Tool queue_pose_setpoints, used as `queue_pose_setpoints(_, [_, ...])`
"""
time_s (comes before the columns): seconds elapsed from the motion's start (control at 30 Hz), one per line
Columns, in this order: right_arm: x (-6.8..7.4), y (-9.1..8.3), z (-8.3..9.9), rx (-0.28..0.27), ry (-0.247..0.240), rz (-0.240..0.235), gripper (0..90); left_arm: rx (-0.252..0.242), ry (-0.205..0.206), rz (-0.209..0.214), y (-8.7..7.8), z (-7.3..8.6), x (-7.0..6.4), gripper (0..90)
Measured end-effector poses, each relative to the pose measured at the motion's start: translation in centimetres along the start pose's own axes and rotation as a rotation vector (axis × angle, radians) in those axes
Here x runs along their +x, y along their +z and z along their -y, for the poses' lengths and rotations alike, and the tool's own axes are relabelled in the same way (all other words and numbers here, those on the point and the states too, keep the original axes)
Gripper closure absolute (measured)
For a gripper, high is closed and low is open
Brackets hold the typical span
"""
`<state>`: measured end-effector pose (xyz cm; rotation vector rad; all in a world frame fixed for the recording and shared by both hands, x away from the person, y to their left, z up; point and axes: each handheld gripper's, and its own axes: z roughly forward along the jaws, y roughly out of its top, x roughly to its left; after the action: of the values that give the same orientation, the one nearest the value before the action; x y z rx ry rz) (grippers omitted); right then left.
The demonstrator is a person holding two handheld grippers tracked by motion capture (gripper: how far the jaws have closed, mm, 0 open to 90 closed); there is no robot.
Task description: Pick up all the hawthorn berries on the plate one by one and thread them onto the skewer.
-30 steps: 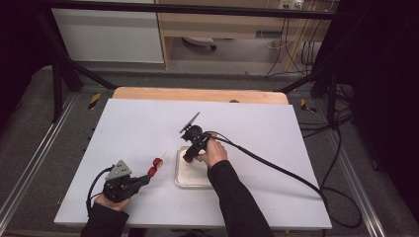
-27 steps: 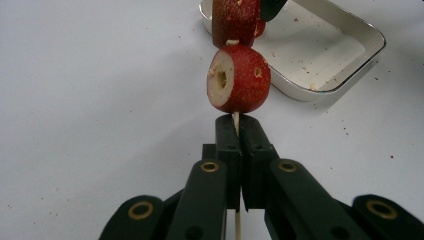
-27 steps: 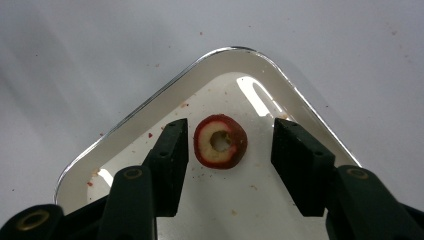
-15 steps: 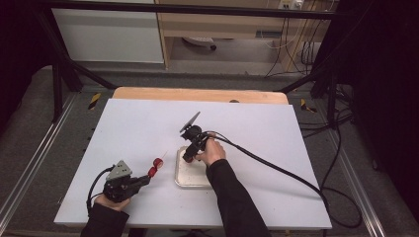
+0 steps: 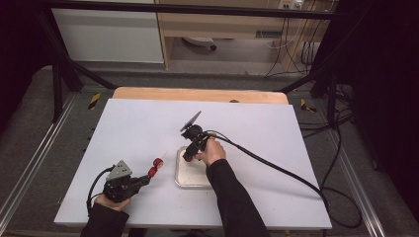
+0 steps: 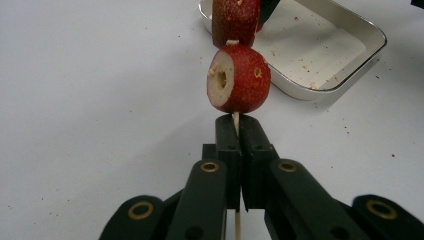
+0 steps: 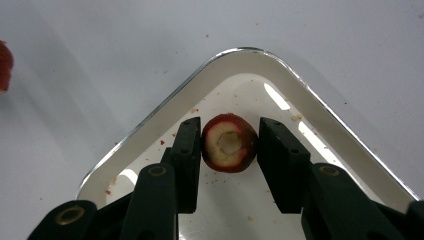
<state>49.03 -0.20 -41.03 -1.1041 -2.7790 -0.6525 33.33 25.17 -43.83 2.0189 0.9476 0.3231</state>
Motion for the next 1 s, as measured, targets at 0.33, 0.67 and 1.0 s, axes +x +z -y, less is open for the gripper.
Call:
queue_pose_setpoints(0.33, [0.9,-2.1,0.6,-0.024,-0.012,-0.005,62.8,0.0,0.005,0.002,0.0,0.0,-0.2,88.2])
queue_pose_setpoints(0.67, [1.3,-4.1,1.8,-0.054,-0.004,-0.001,62.9,-0.015,0.001,0.005,0.0,-0.2,-0.5,88.2])
queue_pose_setpoints(1.0, [0.5,-5.8,5.5,-0.271,0.09,-0.082,62.9,-0.03,0.002,0.003,0.4,-0.5,-1.5,88.2])
